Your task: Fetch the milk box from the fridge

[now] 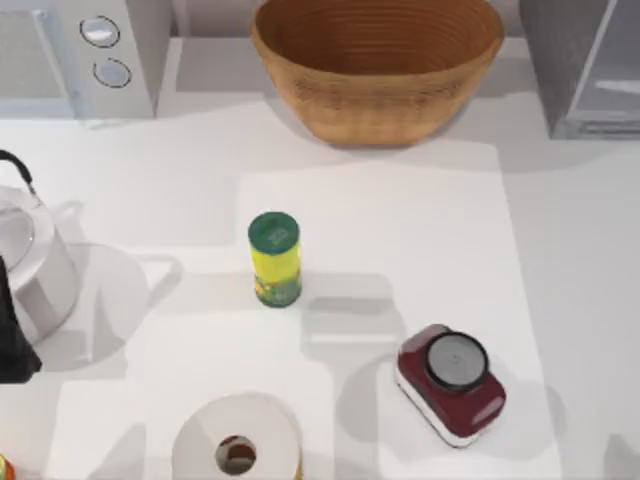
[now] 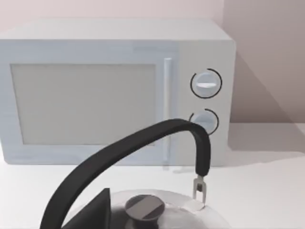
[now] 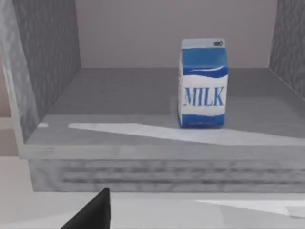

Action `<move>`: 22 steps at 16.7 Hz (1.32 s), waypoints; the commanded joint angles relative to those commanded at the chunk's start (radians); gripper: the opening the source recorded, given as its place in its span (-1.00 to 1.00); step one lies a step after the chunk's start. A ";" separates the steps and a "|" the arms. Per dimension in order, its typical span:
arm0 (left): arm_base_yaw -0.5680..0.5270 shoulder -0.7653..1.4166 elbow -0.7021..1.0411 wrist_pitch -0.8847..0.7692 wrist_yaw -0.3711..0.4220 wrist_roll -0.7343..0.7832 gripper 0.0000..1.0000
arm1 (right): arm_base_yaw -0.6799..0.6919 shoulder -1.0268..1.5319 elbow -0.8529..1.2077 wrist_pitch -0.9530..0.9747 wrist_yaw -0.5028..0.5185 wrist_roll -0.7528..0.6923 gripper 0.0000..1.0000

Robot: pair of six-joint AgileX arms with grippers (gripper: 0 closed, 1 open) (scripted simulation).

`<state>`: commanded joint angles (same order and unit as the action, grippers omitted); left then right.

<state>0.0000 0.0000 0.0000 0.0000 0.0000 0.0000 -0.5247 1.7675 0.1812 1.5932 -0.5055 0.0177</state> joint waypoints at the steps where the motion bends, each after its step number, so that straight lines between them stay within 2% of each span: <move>1: 0.000 0.000 0.000 0.000 0.000 0.000 1.00 | -0.006 0.018 0.002 0.017 -0.006 0.000 1.00; 7: 0.000 0.000 0.000 0.000 0.000 0.000 1.00 | -0.002 0.026 0.001 0.022 -0.006 0.001 1.00; 10: 0.000 0.000 0.000 0.000 0.000 0.000 1.00 | 0.064 0.088 0.070 0.001 0.019 0.031 1.00; 13: 0.000 0.000 0.000 0.000 0.000 0.000 1.00 | 0.176 0.205 0.235 -0.051 0.069 0.069 1.00; 16: 0.000 0.000 0.000 0.000 0.000 0.000 1.00 | 0.258 0.344 0.484 -0.127 0.130 0.077 1.00; 19: 0.000 0.000 0.000 0.000 0.000 0.000 1.00 | 0.271 0.465 0.705 -0.211 0.184 0.047 1.00; 22: 0.000 0.000 0.000 0.000 0.000 0.000 1.00 | 0.241 0.546 0.833 -0.280 0.223 0.002 1.00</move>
<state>0.0000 0.0000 0.0000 0.0000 0.0000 0.0000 -0.2837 2.3135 1.0145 1.3136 -0.2829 0.0193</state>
